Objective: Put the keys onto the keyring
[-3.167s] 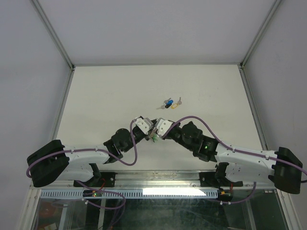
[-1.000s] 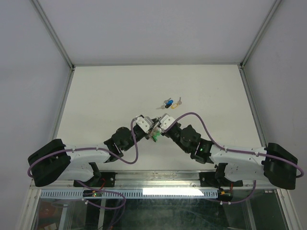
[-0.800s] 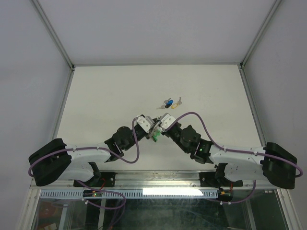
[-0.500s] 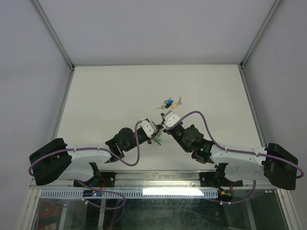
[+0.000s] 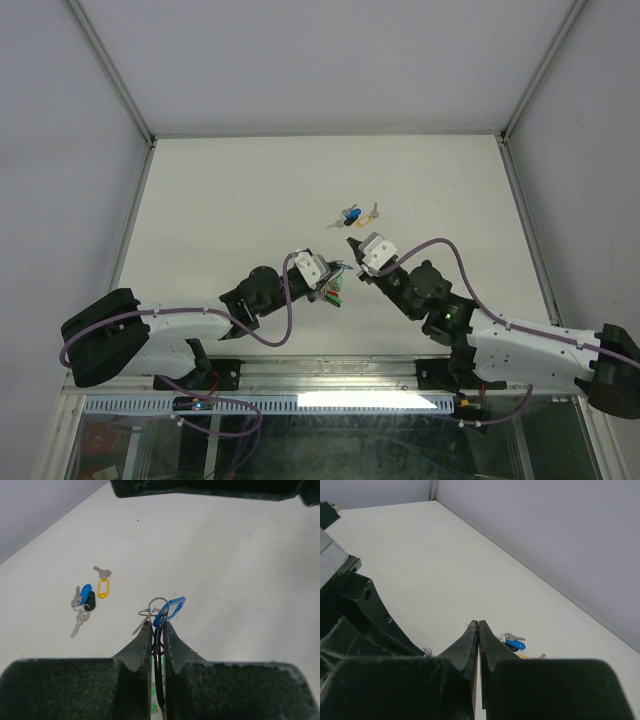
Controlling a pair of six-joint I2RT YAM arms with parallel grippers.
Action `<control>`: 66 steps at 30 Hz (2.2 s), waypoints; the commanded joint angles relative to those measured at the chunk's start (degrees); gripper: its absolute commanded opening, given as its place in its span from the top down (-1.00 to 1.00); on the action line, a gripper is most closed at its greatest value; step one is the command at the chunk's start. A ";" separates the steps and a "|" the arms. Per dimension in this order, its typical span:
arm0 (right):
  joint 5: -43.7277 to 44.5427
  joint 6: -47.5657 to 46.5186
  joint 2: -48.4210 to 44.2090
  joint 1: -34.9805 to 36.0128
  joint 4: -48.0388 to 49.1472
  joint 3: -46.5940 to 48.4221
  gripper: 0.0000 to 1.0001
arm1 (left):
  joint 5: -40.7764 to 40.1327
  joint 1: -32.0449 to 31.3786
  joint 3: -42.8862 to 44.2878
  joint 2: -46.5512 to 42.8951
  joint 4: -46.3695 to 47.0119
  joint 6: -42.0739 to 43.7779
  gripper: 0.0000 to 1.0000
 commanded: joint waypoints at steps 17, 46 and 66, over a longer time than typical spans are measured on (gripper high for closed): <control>-31.42 4.11 -4.46 -11.78 -23.50 1.45 -0.23 | 3.02 -0.13 1.38 -1.58 4.76 -0.54 1.00; -24.25 1.44 -3.15 -13.57 -20.28 2.47 1.00 | 3.29 -0.13 1.54 -0.95 4.54 -0.21 1.00; -21.87 1.48 3.58 -13.62 -11.99 4.32 0.98 | 5.25 -0.13 2.29 -0.11 3.68 -0.04 1.00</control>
